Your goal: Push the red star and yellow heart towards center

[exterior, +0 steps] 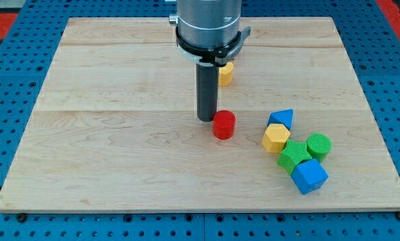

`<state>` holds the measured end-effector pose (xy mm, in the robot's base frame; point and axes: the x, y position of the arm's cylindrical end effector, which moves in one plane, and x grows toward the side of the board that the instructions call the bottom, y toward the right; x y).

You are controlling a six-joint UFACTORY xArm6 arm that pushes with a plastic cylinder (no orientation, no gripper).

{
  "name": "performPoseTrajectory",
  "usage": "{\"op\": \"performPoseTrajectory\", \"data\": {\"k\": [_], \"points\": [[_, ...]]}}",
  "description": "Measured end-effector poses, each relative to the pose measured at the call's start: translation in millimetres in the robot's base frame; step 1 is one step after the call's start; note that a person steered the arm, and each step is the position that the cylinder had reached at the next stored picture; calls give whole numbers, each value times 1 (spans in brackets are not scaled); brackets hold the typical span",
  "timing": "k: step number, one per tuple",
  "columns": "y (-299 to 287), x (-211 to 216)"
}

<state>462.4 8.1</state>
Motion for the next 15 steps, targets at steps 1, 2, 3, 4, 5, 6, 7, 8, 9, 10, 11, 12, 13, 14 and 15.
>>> {"op": "performPoseTrajectory", "data": {"k": [1,2,3,4,5,6,7,8,9,10,11,12,13,14,15], "points": [[10,15],[43,24],[69,25],[66,2],[58,-46],[68,-84],[89,-115],[88,-171],[77,-212],[40,-210],[22,-190],[7,-172],[7,-147],[7,-123],[7,-101]]}}
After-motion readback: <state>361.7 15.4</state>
